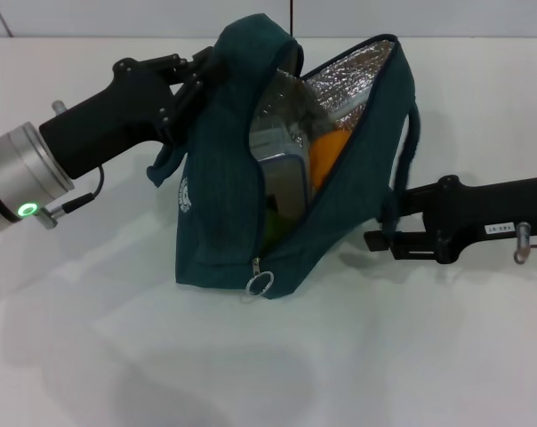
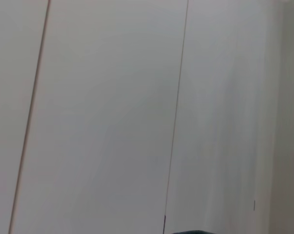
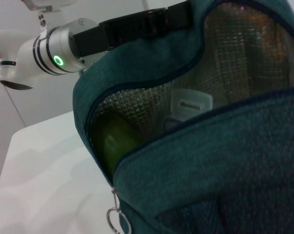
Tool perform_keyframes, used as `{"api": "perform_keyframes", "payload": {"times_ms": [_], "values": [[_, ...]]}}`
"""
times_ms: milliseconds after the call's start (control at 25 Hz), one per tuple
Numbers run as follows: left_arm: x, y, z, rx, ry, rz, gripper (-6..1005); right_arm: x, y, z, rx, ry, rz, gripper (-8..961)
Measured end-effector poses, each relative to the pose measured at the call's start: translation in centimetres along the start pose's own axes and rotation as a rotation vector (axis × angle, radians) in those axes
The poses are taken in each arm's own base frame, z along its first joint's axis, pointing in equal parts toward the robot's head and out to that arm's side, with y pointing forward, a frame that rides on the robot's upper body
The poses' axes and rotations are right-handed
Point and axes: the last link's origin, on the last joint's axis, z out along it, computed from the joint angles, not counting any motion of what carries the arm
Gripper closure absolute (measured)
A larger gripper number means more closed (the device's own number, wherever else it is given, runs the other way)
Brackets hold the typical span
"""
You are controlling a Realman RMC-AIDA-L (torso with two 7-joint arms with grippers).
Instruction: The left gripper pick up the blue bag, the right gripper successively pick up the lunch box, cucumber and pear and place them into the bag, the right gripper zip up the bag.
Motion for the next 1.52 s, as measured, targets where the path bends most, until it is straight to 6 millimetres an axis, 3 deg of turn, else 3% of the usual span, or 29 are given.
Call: {"api": "perform_keyframes", "payload": {"times_ms": [320,560,680,880,1280,1520], "values": [[-0.4,0.2,-0.2,0.012,0.0,-0.003,927,-0.1,-0.1,0.8,0.009,-0.054,-0.015,541],[-0.9,0.2,-0.7,0.049,0.026,-0.008,919,0.0,0.1,-0.4,0.052,-0.184,-0.08,574],[-1.2,0.1,-1.5,0.1,0.052,-0.005,916,-0.1,0.2,-1.5,0.093,-0.272,-0.109,790],[-2.0,0.2,-2.8,0.184,0.086,0.009,909,-1.0,0.3,-2.9,0.114,-0.348,-0.169,891],[-4.2,2.1,-3.8,0.235,0.093,0.023,897,-3.2,1.0,-5.7,-0.001,-0.362,-0.217,862],[-4.7,4.3,-4.1,0.207,0.141,0.104,889,-2.3,0.4,-5.6,0.003,-0.287,-0.181,845]]}}
